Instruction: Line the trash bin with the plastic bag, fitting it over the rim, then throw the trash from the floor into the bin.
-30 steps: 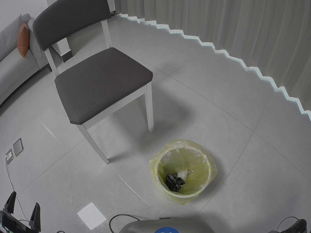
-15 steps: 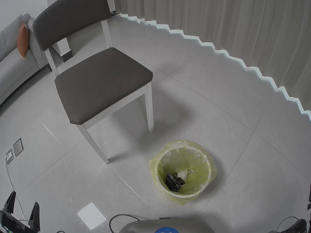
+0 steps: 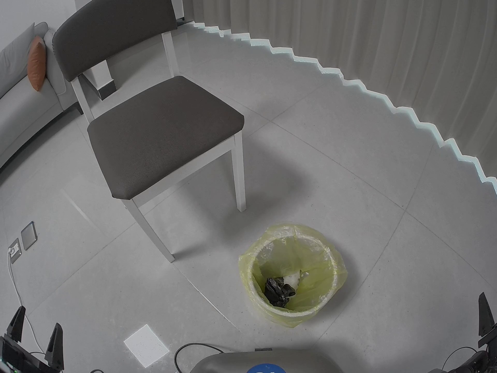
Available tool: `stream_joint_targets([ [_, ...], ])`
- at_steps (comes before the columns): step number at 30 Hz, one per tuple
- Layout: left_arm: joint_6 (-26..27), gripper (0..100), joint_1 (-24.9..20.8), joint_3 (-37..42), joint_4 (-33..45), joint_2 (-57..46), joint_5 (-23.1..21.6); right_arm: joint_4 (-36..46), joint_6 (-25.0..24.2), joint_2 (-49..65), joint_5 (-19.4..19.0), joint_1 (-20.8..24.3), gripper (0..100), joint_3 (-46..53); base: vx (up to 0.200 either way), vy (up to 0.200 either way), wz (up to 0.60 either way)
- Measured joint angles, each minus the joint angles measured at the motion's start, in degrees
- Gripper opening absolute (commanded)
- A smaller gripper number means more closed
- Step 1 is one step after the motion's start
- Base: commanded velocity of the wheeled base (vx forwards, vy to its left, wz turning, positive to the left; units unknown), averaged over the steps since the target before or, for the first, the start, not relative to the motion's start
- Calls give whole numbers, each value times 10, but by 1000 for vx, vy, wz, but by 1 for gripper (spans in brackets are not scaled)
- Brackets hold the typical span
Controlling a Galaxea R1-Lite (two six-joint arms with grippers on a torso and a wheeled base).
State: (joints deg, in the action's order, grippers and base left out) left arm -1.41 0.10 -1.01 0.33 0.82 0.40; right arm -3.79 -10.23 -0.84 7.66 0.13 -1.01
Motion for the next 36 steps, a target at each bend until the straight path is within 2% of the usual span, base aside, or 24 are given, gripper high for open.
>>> stream_joint_targets([
  [9, 3, 100, 0, 0, 0, 0, -2, 6, 31, 0, -41, 1, 100, 0, 0, 0, 0],
  [15, 6, 100, 0, 0, 0, 0, -2, 7, 76, 0, -89, 1, 100, 0, 0, 0, 0],
  [24, 3, 100, 0, 0, -1, 1, -1, 10, 163, 0, -127, 0, 100, 0, 0, 0, 0],
  [36, 0, 100, 0, 0, -1, 1, 0, 42, 105, -1, -101, 0, 100, 0, 0, 0, 0],
])
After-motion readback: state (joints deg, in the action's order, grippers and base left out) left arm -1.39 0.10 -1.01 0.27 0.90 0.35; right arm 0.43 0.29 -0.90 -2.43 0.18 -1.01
